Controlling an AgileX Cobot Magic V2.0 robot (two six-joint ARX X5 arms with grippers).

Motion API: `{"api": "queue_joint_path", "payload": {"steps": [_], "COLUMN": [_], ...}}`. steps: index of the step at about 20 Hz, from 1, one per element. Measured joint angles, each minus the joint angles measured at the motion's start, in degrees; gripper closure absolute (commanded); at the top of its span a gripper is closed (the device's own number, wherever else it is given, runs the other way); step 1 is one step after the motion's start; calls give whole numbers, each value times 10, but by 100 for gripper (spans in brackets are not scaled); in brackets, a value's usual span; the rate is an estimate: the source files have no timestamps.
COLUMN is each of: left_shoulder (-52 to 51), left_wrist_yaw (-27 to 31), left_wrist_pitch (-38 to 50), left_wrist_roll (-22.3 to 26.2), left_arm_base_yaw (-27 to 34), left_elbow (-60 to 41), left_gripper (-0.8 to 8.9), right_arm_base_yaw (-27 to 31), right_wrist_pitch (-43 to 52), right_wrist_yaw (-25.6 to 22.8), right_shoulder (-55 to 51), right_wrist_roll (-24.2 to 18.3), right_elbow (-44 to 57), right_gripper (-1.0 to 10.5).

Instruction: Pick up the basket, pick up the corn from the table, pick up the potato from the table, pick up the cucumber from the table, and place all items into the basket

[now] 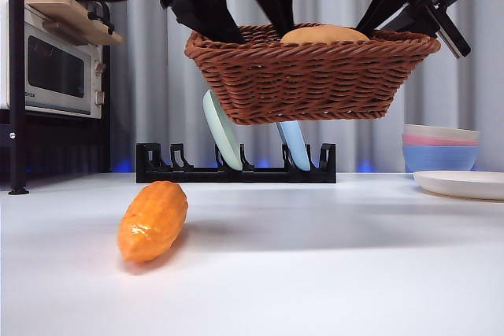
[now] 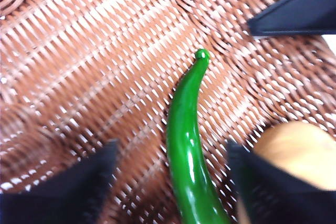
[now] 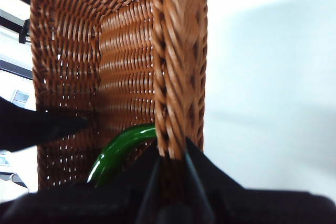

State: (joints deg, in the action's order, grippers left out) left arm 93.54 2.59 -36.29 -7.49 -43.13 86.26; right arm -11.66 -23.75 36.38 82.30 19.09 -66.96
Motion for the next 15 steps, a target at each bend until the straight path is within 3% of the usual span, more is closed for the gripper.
{"api": "queue_joint_path", "payload": {"steps": [7, 12, 15], "left_shoulder": [-75, -166, -208], "left_wrist_yaw": [0, 3, 3], "left_wrist_pitch": [-163, -341, -366], "left_wrist_roll": [17, 25, 22], "left_arm_base_yaw": [-28, -31, -31], "left_elbow": [127, 125, 76], "left_gripper": [193, 193, 194], "right_arm_base_yaw": [1, 22, 44], "right_wrist_pitch": [0, 0, 0], "right_wrist_yaw": [0, 1, 1], "right_shoulder": [0, 0, 0], "right_wrist_roll": [0, 0, 0], "right_elbow": [0, 0, 0], "right_gripper": [963, 963, 963]}}
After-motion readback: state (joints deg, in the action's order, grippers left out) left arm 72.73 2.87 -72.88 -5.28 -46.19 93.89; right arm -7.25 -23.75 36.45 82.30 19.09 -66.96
